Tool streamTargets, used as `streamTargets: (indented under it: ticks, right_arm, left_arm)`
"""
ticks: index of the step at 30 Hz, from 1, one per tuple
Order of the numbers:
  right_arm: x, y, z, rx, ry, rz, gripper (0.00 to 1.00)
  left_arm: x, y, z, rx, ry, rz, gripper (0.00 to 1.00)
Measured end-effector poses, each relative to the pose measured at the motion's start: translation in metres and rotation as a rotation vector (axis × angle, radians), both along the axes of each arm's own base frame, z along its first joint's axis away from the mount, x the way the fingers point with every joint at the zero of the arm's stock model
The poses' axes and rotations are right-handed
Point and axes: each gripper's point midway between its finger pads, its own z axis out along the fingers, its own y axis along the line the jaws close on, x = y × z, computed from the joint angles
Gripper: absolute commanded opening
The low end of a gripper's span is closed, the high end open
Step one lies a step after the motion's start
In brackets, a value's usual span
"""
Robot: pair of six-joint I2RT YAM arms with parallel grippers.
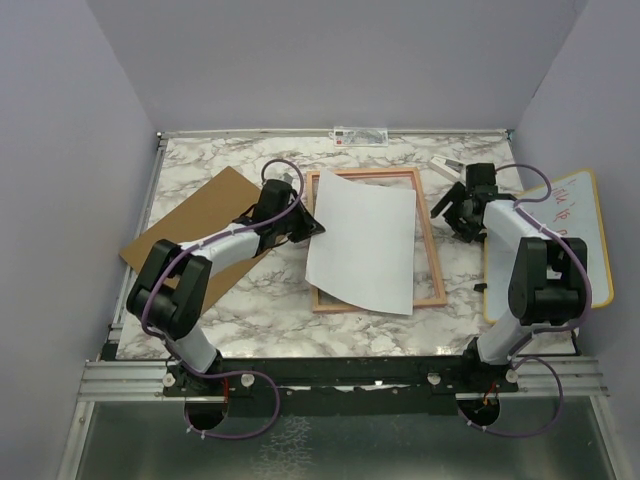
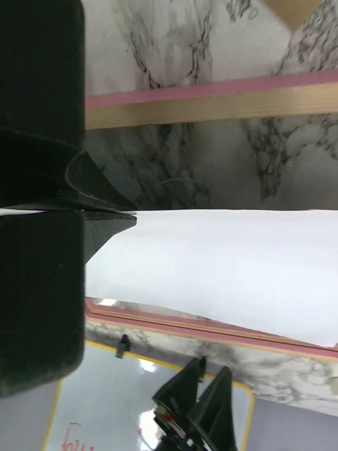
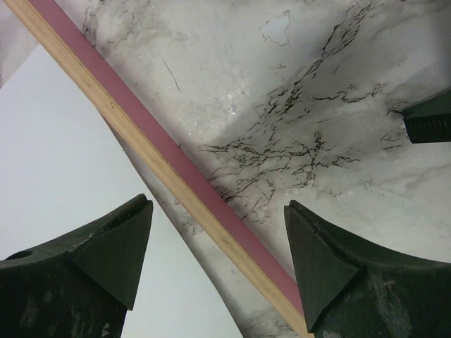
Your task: Put the photo into the frame
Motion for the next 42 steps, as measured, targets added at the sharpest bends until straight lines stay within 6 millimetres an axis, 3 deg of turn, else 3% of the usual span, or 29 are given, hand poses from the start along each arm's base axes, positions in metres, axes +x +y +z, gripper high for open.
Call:
streamTargets:
  ticks: [8,14,25,42]
  right_arm:
    - [-0.002,0.001,-0.008,0.003,0.021,0.001,0.79]
    - [-0.003,0.001,-0.014,0.005,0.036,0.002,0.79]
    - [-0.007,0.005,-0.02,0.026,0.051,0.013,0.79]
    - [-0.012,0.01,-0.026,0.05,0.063,0.02,0.79]
  left_arm:
    - [0.011,0.008,0.013,-0.024,-0.052,0.096,0.0]
    - [0.016,-0.005,0.009,-0.073,-0.041,0.111,0.0]
    - [0.006,-0.035,0.001,-0.1,-0.034,0.102,0.0]
    - [0.014,-0.026,-0.01,-0.005,-0.106,0.203,0.0]
